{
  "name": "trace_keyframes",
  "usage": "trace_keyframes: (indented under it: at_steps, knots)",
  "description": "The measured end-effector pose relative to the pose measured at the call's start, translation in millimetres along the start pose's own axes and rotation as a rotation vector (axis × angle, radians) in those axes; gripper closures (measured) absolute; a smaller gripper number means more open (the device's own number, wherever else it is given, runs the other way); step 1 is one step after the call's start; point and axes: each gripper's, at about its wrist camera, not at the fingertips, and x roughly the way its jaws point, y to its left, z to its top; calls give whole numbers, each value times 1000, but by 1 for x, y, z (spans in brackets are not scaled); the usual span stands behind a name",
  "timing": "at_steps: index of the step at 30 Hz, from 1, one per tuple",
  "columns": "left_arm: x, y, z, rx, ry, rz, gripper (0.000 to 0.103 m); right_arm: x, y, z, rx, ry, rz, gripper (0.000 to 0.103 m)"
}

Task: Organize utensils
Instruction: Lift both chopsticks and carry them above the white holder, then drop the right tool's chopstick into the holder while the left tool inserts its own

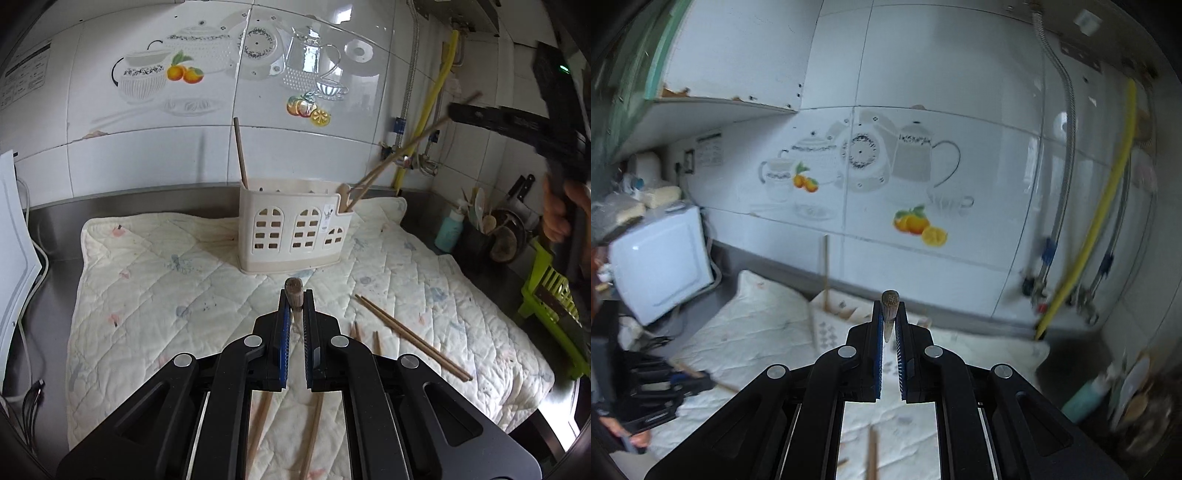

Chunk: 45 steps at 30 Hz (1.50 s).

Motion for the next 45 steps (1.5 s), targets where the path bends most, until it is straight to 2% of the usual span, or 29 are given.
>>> trace_keyframes:
  at_steps: [7, 11, 16, 19, 20, 23, 30, 36, 43, 45]
  knots:
    - [7, 3, 24, 16, -16, -4, 98, 65, -5, 9, -11, 135, -34, 97]
    - [10, 3, 45, 33, -42, -4, 98, 97, -13, 4, 28, 205, -12, 97]
    - [10, 1, 76, 49, -85, 0, 98, 123, -18, -1, 37, 263, -17, 96]
    - [8, -3, 97, 67, -125, 8, 98, 128, -19, -2, 36, 259, -24, 95]
    - [7, -4, 104, 73, -140, 11, 98, 128, -20, -2, 40, 253, -20, 95]
    - [4, -7, 124, 78, -181, 13, 98, 120, -21, -2, 43, 221, -25, 84]
    - [6, -11, 168, 93, -283, 43, 98, 73, -19, -10, 19, 113, -25, 68]
    - [30, -6, 195, 64, -329, 54, 98, 35, -14, -46, 21, 71, 6, 65]
    - [68, 7, 208, 24, -347, 84, 98, 18, -13, -101, 82, 95, 52, 65]
    - [80, 12, 207, 9, -330, 91, 98, 19, -11, -112, 83, 114, 52, 65]
